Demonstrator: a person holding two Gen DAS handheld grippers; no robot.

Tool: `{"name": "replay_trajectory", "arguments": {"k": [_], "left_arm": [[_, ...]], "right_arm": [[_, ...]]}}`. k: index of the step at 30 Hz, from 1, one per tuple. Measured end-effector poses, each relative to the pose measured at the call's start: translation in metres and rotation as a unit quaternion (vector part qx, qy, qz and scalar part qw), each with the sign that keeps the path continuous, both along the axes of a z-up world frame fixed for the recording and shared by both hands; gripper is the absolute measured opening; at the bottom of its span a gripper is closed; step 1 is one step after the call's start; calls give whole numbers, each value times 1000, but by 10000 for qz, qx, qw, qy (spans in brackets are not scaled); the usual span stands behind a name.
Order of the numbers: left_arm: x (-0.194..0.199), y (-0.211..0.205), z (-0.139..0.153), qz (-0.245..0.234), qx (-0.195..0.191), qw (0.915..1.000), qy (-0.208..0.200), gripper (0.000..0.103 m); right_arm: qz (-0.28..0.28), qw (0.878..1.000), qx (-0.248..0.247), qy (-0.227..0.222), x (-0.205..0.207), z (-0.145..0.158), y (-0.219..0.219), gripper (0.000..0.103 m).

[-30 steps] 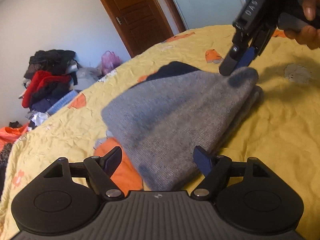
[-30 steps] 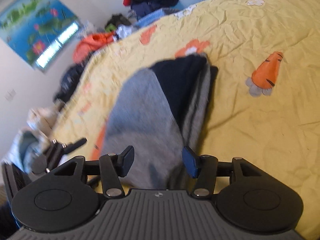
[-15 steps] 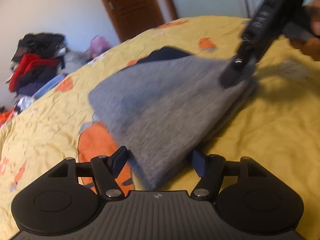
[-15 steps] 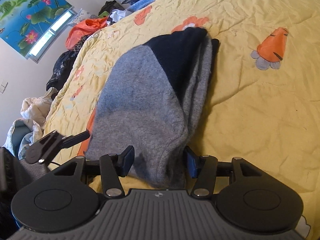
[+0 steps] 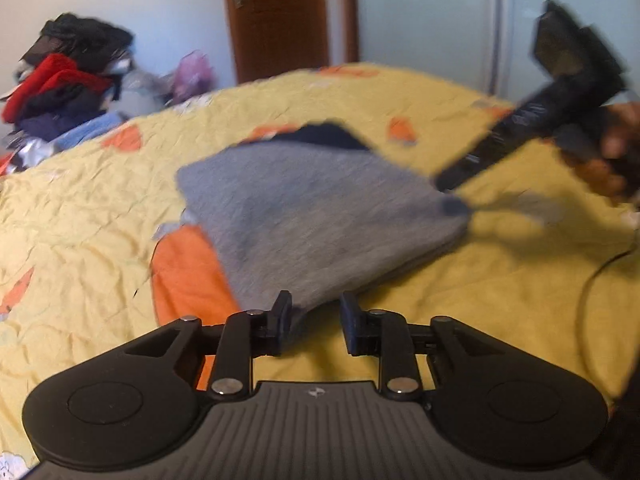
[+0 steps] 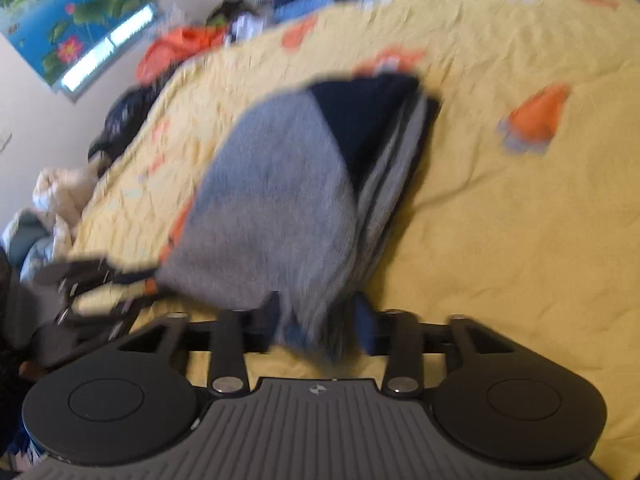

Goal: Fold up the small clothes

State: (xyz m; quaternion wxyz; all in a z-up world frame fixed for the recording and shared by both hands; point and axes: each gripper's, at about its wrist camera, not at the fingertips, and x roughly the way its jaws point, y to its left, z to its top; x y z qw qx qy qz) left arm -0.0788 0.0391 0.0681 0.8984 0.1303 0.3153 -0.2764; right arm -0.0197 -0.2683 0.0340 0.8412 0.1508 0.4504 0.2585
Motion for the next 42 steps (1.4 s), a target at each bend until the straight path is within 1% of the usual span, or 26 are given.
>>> {"name": "replay_trajectory", "arguments": {"k": [1, 2, 3, 4, 5, 7, 9, 10, 11, 12, 13, 15, 19, 21, 22, 23, 25, 26, 29, 31, 33, 35, 38, 39, 41, 42], "left_arm": [[-3, 1, 8, -35, -152, 9998, -132, 58], [-3, -1, 14, 57, -252, 9990, -358, 90], [-2, -5, 17, 247, -287, 9971, -666, 101], [2, -13, 15, 460, -256, 9939, -966, 103], [12, -23, 10, 674, -134, 9921, -1049, 103], [36, -46, -10, 1015, 226, 9917, -762, 102], [50, -65, -32, 1131, 524, 9911, -466, 94], [51, -72, -41, 1055, 631, 9919, -324, 86], [50, -75, -50, 1076, 681, 9916, -234, 85], [47, -74, -53, 1177, 557, 9910, -304, 85], [48, -71, -54, 1258, 441, 9909, -203, 85], [54, -62, -53, 1426, 167, 9896, 121, 85], [53, -63, -54, 1462, 236, 9890, 68, 85], [51, -62, -56, 1496, 194, 9886, 22, 85], [50, -60, -56, 1512, 165, 9884, -5, 85], [47, -59, -56, 1527, 160, 9881, -37, 85], [40, -54, -53, 1621, 179, 9866, -78, 86], [35, -48, -48, 1699, 147, 9853, -78, 86], [1, -28, -32, 2057, -3, 9784, -177, 89], [-17, -10, -25, 2458, -249, 9688, -198, 94], [-28, -1, -23, 2767, -523, 9595, -67, 96], [-31, -1, -23, 2909, -578, 9549, 108, 96], [-30, -17, -31, 2847, -366, 9577, 185, 96], [-28, -22, -35, 2822, -247, 9589, 188, 96], [-21, -34, -44, 2794, -34, 9600, 182, 96], [-20, -38, -47, 2797, 19, 9599, 187, 96]], "right_arm": [[-162, 9997, 104, -154, 0, 10, -7, 59], [-344, 9987, 231, -300, 2, 19, -12, 64], [-499, 9971, 366, -450, 6, 27, -14, 64], [-576, 9953, 508, -585, 13, 33, -12, 65], [-601, 9941, 596, -674, 20, 36, -5, 66], [-539, 9935, 691, -723, 41, 33, 17, 69], [-442, 9955, 727, -427, 60, 16, 40, 69], [-383, 9973, 567, -276, 68, 4, 51, 69], [-375, 9988, 273, -155, 73, -8, 60, 67], [-337, 9993, 69, -169, 74, -19, 65, 66], [-265, 9986, 69, -460, 69, -22, 65, 66], [-271, 9985, 39, -476, 64, -23, 60, 64], [-449, 9981, -38, -429, 43, 7, 62, 65], [49, 9967, 501, -633, 21, 31, 72, 66], [378, 9949, 659, -664, 16, 41, 82, 74], [726, 9930, 672, -645, 12, 48, 94, 80], [1191, 9899, 417, -646, 9, 56, 113, 78], [1201, 9902, 208, -677, 7, 56, 113, 78], [451, 9958, -167, -775, 0, 49, 73, 80], [-218, 9952, -462, -840, -11, 36, 35, 85], [-848, 9907, -784, -717, -27, 15, 10, 88], [-1166, 9876, -956, -448, -45, -10, -2, 88], [-1473, 9836, -1010, -266, -75, -37, 2, 90], [-1541, 9818, -1041, -377, -84, -40, 6, 92], [-1587, 9780, -1206, -614, -94, -42, 19, 103], [-1529, 9775, -1302, -650, -96, -41, 29, 103]]}}
